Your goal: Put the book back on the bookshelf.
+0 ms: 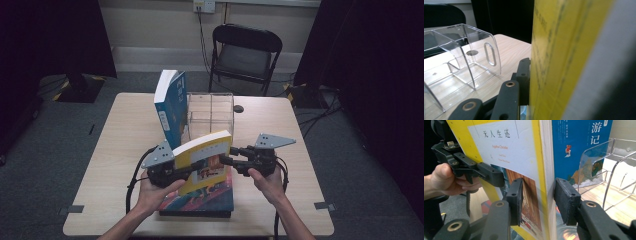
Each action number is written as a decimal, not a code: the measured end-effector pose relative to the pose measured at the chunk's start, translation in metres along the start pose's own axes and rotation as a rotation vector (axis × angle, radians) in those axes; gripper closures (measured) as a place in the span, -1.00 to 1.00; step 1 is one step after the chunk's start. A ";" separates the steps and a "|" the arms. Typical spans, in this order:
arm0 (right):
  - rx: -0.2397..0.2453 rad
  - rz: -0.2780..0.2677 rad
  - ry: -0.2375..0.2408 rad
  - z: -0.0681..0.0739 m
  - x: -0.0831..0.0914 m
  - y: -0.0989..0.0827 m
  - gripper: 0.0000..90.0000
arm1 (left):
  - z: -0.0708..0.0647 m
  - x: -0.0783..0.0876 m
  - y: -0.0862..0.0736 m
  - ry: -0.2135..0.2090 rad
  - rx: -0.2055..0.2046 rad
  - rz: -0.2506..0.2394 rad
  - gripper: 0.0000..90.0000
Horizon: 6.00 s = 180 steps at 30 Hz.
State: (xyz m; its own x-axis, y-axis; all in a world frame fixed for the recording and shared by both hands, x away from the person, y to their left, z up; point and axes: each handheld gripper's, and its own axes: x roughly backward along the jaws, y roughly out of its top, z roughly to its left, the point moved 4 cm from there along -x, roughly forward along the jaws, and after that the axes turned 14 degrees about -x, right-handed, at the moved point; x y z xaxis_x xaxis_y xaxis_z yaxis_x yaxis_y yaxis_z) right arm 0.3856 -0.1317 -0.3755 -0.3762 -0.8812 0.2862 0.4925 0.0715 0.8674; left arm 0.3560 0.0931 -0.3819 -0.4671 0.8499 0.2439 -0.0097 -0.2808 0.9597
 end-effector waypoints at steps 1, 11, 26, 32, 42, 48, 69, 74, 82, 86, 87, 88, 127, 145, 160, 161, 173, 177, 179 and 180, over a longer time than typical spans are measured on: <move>-0.003 -0.002 0.002 -0.001 0.000 0.000 0.33 | 0.001 0.000 0.000 0.000 0.005 0.003 0.56; -0.035 0.015 -0.027 -0.008 -0.008 0.000 -0.03 | 0.010 -0.001 -0.001 0.055 0.071 0.023 0.68; -0.121 0.079 -0.203 -0.050 0.018 -0.044 -0.43 | 0.029 0.018 -0.008 0.109 0.125 0.032 0.68; -0.145 0.156 -0.351 -0.077 0.034 -0.072 -0.67 | 0.031 0.022 -0.008 0.117 0.138 0.039 0.68; -0.186 0.147 -0.520 -0.115 0.069 -0.095 -0.67 | 0.040 0.026 -0.010 0.147 0.166 0.041 0.68; -0.210 0.200 -0.611 -0.135 0.068 -0.107 -0.67 | 0.052 0.027 -0.006 0.187 0.205 0.024 0.68; -0.151 0.296 -0.686 -0.142 0.053 -0.120 -0.68 | 0.091 -0.013 0.012 0.350 0.168 0.095 0.68; -0.141 0.253 -0.689 -0.143 0.053 -0.123 -0.72 | 0.103 -0.023 0.015 0.390 0.188 0.087 0.68; -0.133 0.229 -0.684 -0.144 0.052 -0.125 -0.73 | 0.118 -0.040 0.017 0.447 0.202 0.114 0.68; -0.134 0.228 -0.685 -0.143 0.052 -0.125 -0.73 | 0.124 -0.048 0.014 0.450 0.202 0.119 0.68; -0.134 0.228 -0.685 -0.143 0.052 -0.125 -0.73 | 0.126 -0.049 0.014 0.455 0.202 0.120 0.68; -0.133 0.228 -0.685 -0.143 0.052 -0.125 -0.73 | 0.128 -0.052 0.013 0.462 0.208 0.131 0.68; -0.133 0.227 -0.687 -0.143 0.053 -0.125 -0.72 | 0.141 -0.116 -0.033 0.569 0.124 0.173 0.68; -0.131 0.227 -0.687 -0.143 0.053 -0.125 -0.72 | 0.124 -0.096 -0.032 0.486 0.126 0.176 0.49; -0.131 0.227 -0.687 -0.143 0.053 -0.125 -0.72 | 0.120 -0.082 -0.024 0.445 0.141 0.158 0.24; -0.132 0.227 -0.687 -0.143 0.053 -0.125 -0.72 | 0.120 -0.080 -0.023 0.448 0.143 0.152 0.23; -0.132 0.227 -0.687 -0.143 0.053 -0.125 -0.72 | 0.122 -0.064 -0.005 0.440 0.109 0.153 0.17; -0.132 0.227 -0.687 -0.143 0.053 -0.125 -0.72 | 0.123 -0.059 0.003 0.430 0.090 0.158 0.20; -0.132 0.227 -0.687 -0.143 0.053 -0.125 -0.72 | 0.125 -0.058 0.004 0.425 0.094 0.150 0.22; -0.132 0.227 -0.686 -0.143 0.053 -0.125 -0.72 | 0.126 -0.057 0.004 0.424 0.094 0.150 0.22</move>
State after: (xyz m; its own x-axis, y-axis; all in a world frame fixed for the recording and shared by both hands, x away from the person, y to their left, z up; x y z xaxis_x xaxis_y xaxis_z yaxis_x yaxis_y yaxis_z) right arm 0.4163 -0.2538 -0.5269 -0.6390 -0.3571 0.6813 0.6909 0.1230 0.7124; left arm 0.4937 0.0995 -0.3747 -0.7781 0.5400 0.3208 0.1562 -0.3284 0.9315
